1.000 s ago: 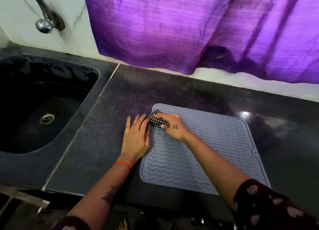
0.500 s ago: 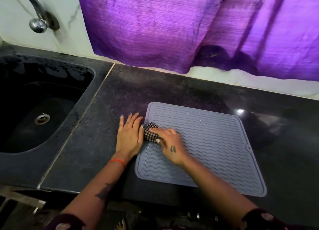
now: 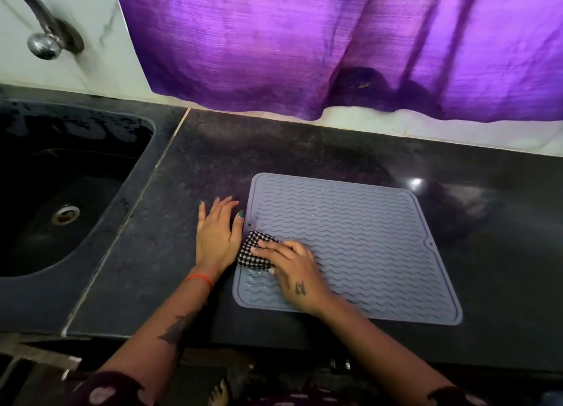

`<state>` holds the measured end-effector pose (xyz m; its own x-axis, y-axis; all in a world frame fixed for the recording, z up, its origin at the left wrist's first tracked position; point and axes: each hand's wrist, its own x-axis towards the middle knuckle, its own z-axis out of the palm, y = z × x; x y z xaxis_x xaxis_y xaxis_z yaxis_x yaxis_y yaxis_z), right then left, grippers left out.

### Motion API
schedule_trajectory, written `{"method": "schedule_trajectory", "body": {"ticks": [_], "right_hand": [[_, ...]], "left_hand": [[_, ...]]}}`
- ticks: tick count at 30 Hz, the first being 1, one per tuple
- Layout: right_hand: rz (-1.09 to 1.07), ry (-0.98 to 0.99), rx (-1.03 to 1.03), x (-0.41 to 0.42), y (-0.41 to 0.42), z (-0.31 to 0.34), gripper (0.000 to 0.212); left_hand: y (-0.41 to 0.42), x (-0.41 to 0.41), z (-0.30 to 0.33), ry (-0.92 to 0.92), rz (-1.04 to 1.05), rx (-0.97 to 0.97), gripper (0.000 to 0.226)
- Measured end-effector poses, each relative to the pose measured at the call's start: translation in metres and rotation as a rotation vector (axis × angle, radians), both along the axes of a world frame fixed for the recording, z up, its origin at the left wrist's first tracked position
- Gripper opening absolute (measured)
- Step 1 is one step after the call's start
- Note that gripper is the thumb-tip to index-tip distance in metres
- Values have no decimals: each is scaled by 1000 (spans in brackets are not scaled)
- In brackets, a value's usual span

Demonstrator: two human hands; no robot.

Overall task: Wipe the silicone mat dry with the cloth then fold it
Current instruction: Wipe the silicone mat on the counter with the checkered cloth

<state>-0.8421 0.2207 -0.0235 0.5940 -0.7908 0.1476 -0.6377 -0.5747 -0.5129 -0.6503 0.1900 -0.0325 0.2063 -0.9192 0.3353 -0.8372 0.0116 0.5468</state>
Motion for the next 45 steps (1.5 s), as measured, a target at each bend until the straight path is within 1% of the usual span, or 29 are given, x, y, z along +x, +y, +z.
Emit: {"method": "schedule_trajectory", "body": {"ticks": [4,7,9,13,18,20,23,25,27,29,31,34,37,40,41,43,45], "right_hand": [[24,-40,62,1,-6,11,48],[96,-48,22,-5,18,2,50],[87,-23,-17,-6,30,-4,50],[106,-81,53,-5,20,9,47],[178,-106,-4,-30,48,2,40],[174,-110,24,-29,47,3,39],[175,-140,30,-35,40,10,39],[159,-128,0,-54,44,7,37],[145,-103,-22,-71,52,0,39],[146,-86,-11,-73,53,-1,40],[135,-120,8,-69,49,4,38],[81,-160,-42,-85,48,4,38],[45,-116,-83,-103,53,-2,38],[55,-106,-53,-100,49,2,37],[54,-126,-52,-100,46,5,38],[29,-144,-97,-103,40,7,49],[-17,-114,-147,-107,34,2,57]], "left_hand": [[1,-1,-1,-38,-26,19,57],[1,-1,-2,-59,-29,31,59],[2,-2,-1,-77,-38,48,61],[4,-4,0,-138,-63,73,66],[4,-5,-2,-286,-118,92,62],[4,-5,-2,-312,-127,97,64],[1,-7,0,-299,-122,97,67],[-2,-10,3,-270,-104,95,67],[-4,-17,4,-247,-115,98,70],[-8,-27,5,-229,-139,101,72],[-12,-35,7,-215,-164,105,73],[-20,-46,12,-183,-179,114,66],[-27,-55,12,-179,-195,144,66],[-29,-61,5,-199,-222,212,70],[-29,-62,2,-222,-228,235,72],[-30,-62,-2,-264,-223,262,73],[-30,-62,-3,-271,-214,258,72]]}}
